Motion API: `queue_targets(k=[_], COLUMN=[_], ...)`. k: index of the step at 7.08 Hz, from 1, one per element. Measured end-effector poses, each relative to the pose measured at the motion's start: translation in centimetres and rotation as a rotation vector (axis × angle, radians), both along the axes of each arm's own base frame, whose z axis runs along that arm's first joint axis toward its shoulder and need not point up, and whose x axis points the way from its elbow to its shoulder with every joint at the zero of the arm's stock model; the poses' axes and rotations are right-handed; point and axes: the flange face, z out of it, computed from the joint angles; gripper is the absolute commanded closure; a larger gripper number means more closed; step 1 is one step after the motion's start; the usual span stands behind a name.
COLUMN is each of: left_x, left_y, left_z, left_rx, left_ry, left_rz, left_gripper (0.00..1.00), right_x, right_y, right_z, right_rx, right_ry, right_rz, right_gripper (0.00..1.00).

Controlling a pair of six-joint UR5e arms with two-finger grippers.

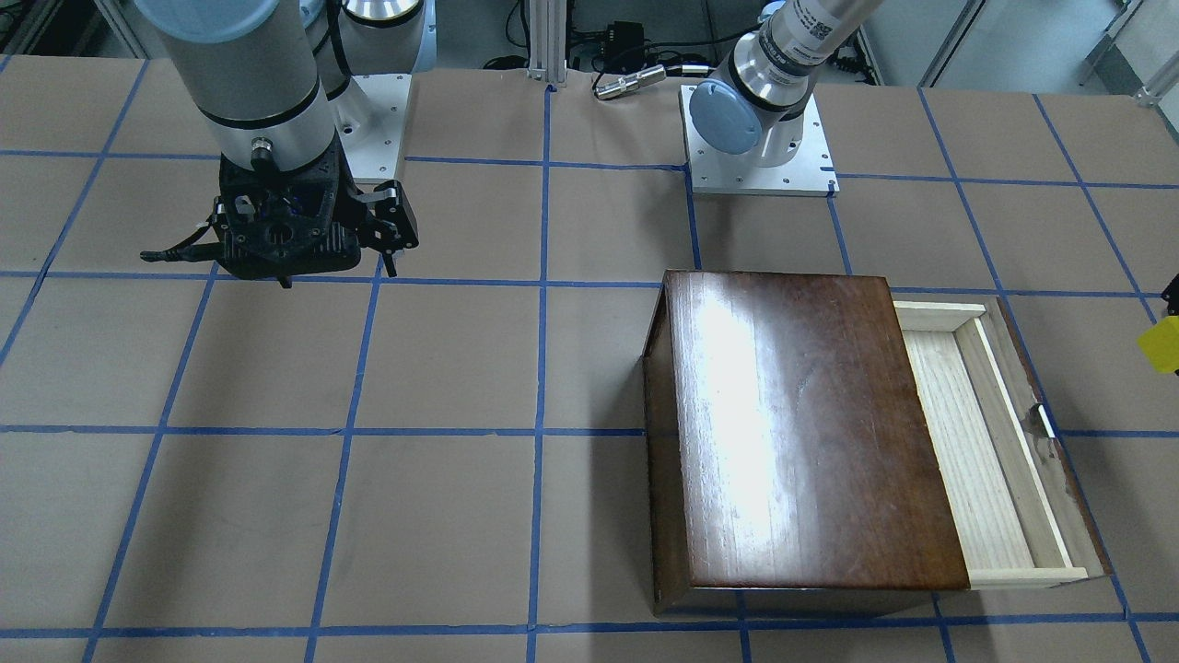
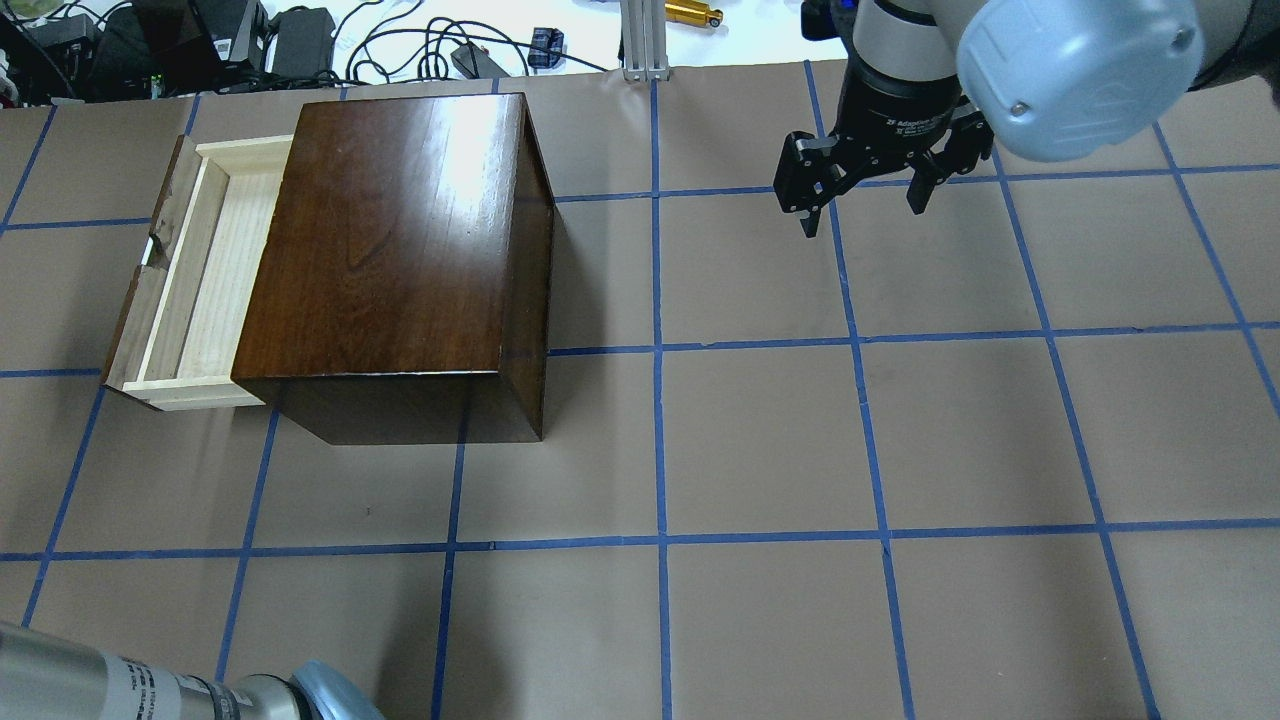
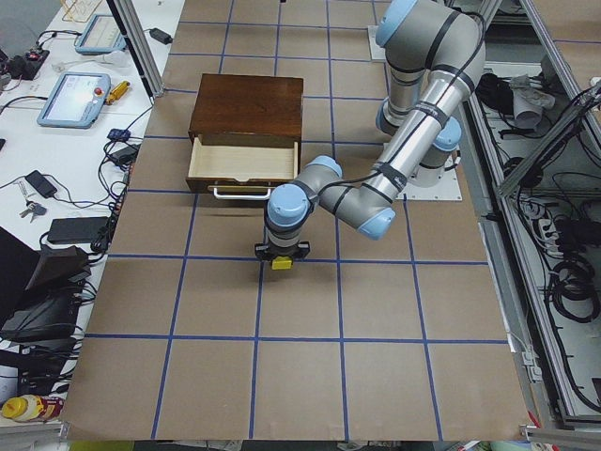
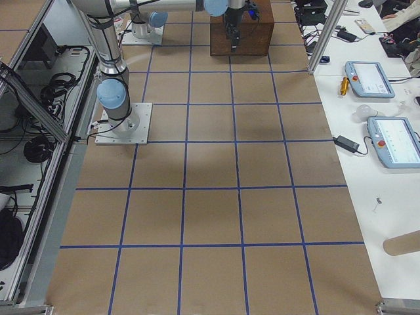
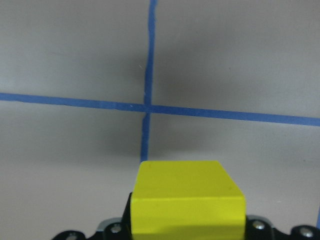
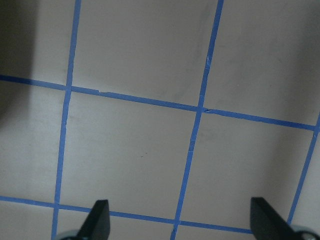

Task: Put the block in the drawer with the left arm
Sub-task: 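Lift the yellow cube and carry it over the open drawer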

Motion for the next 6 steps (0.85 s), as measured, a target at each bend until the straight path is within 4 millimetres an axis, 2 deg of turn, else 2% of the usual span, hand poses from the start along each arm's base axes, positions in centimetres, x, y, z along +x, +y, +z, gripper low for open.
queue_targets(k=[1,2,3,4,6], left_x=[-3.0,-6.4,-10.1,-13.8,-19.6], left_y=[-1.4,-2.9,-4.4,-5.7,-7.5], left_z=[2.2,3.4,3.7,3.3,0.6], left_rx=[0.0,-0.001,0.005,0.019,0.066], left_ry=[-0.003,-0.008,-0.008,-0.001,0.028], left_rz=[-0.012,-0.036,-0.055,-0.064,-0.041], left_gripper=[1.0,1.0,1.0,1.0,1.0], right_x=[0.0,0.0,0.0,0.0,0.0], right_y=[0.0,0.0,0.0,0.0,0.0], right_z=[0.0,0.0,0.0,0.0,0.0], right_rx=[0.0,0.0,0.0,0.0,0.0], right_ry=[0.0,0.0,0.0,-0.001,0.0], right_rz=[0.0,0.0,0.001,0.001,0.001], right_gripper=[0.0,0.0,0.0,0.0,0.0])
